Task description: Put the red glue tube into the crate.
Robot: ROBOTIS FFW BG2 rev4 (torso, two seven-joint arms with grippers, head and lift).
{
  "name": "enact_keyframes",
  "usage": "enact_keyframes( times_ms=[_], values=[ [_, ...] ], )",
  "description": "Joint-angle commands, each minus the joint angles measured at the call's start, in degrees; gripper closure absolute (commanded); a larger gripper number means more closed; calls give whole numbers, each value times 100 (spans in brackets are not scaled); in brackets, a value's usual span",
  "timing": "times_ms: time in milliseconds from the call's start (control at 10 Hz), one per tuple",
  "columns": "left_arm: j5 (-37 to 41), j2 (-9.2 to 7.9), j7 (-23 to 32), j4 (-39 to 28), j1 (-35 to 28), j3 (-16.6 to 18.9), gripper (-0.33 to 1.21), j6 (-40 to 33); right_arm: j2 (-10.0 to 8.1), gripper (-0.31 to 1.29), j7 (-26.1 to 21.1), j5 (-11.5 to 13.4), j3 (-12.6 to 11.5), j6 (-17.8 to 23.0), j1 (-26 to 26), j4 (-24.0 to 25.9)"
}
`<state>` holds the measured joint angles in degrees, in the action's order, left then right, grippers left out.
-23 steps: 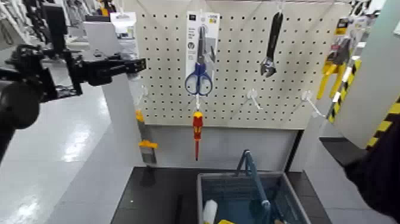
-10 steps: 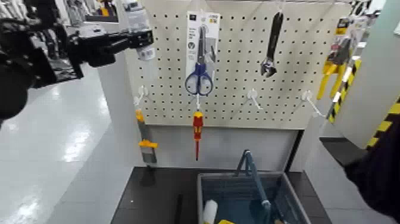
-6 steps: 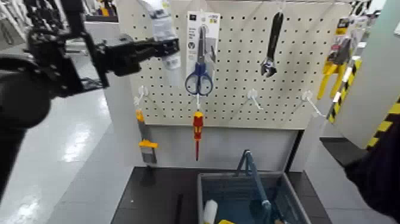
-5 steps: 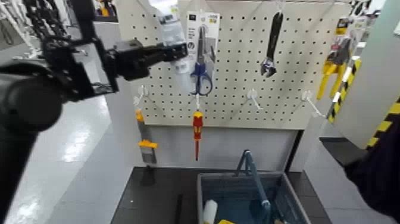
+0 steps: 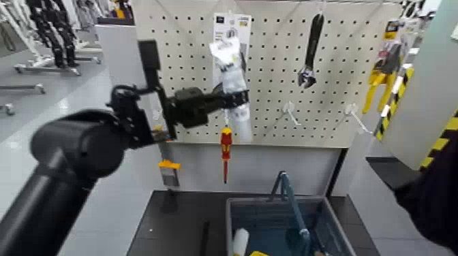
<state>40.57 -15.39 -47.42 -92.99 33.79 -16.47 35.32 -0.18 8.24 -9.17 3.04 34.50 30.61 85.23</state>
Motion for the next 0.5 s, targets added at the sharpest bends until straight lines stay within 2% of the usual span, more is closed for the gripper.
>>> enact_keyframes(
  times_ms=[100, 300, 500],
  values=[
    [135, 160, -22, 466, -47, -498, 118, -201, 809, 2, 11, -32, 13, 48, -29, -33],
    [223, 265, -39, 738, -47, -832, 118, -306, 809, 2, 64, -58, 13, 57, -55, -50],
    [276, 300, -75, 1055, -135, -1078, 118, -368, 809, 2, 73, -67, 13, 74, -64, -68]
  ],
)
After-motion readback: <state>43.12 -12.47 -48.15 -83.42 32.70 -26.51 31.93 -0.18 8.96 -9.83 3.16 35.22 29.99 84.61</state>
